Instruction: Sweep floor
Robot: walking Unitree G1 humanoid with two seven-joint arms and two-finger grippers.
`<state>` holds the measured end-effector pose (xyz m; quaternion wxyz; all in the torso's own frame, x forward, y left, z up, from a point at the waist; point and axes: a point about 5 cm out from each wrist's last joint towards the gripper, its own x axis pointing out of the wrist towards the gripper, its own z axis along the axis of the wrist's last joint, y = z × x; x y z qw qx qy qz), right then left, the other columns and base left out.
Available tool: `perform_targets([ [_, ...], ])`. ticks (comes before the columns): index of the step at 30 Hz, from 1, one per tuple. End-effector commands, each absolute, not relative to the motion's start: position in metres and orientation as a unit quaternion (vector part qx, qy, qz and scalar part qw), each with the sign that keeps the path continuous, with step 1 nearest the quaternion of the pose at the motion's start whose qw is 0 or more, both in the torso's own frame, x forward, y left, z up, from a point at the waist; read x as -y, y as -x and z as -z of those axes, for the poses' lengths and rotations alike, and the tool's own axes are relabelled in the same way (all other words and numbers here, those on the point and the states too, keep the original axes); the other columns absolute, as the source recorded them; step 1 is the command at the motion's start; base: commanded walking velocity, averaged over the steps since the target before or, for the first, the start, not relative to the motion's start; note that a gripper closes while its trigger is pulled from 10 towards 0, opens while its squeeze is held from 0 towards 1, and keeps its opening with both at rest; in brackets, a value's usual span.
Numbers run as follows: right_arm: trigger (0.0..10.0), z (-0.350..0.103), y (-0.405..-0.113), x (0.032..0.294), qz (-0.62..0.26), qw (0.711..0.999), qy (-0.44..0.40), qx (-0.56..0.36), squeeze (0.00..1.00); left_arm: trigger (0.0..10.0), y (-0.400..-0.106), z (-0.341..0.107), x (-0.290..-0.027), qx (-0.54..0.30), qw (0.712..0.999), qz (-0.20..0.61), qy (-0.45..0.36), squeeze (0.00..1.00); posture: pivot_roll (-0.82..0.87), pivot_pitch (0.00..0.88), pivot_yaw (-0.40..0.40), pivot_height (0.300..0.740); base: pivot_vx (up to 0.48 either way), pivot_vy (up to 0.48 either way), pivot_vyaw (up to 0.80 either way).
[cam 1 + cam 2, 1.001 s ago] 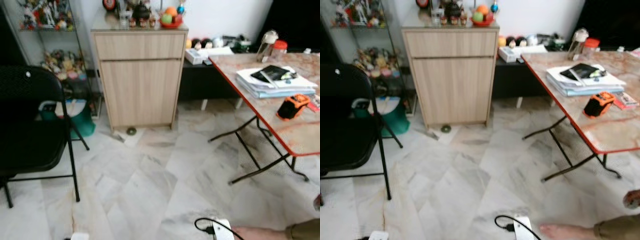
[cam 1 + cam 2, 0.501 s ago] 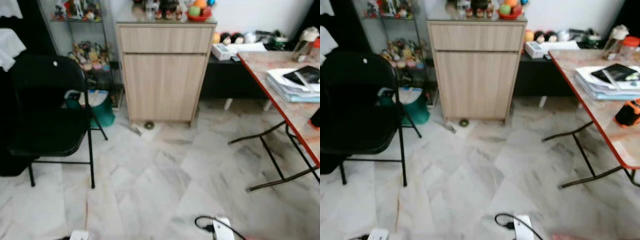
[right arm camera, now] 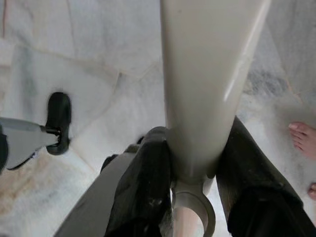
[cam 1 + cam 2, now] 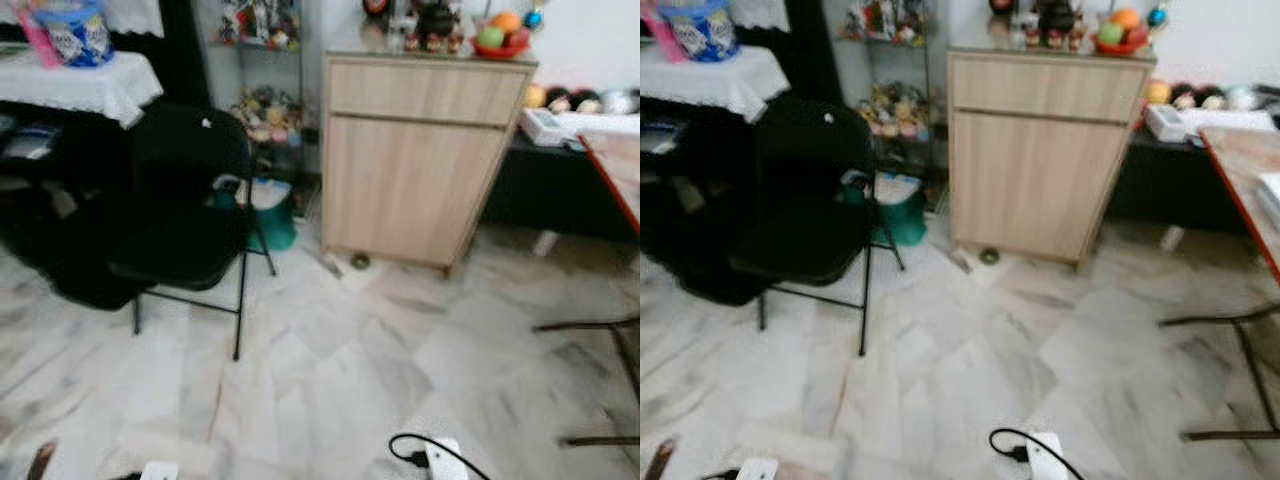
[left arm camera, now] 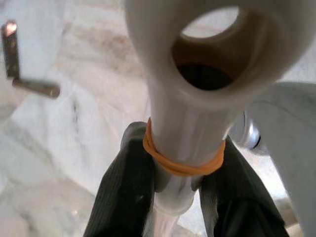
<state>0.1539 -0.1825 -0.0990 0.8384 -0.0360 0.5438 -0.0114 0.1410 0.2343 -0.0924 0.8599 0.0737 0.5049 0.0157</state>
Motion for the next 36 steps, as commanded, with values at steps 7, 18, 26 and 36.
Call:
perform_targets([
  [7, 10.0, 0.080, -0.197, 0.162, 0.006, 0.894, -0.038, -0.447, 0.00, 10.0, -0.150, 0.090, -0.227, -0.478, 0.877, -0.050, -0.021, 0.00, 0.03, 0.000, -0.070, 0.740, 0.000, 0.000, 0.80],
  [18, 10.0, 0.079, -0.198, 0.162, 0.003, 0.894, -0.034, -0.446, 0.00, 10.0, -0.154, 0.093, -0.206, -0.478, 0.877, -0.040, -0.019, 0.00, 0.03, 0.000, -0.075, 0.740, 0.000, 0.000, 0.80],
  [26, 10.0, 0.079, -0.198, 0.162, 0.000, 0.894, -0.031, -0.446, 0.00, 10.0, -0.151, 0.091, -0.222, -0.479, 0.876, -0.048, -0.022, 0.00, 0.03, 0.001, -0.078, 0.740, 0.000, 0.000, 0.80],
  [36, 10.0, 0.080, -0.196, 0.163, -0.003, 0.893, -0.026, -0.448, 0.00, 10.0, -0.150, 0.094, -0.212, -0.480, 0.876, -0.046, -0.019, 0.00, 0.03, 0.002, -0.081, 0.740, 0.000, 0.000, 0.80],
])
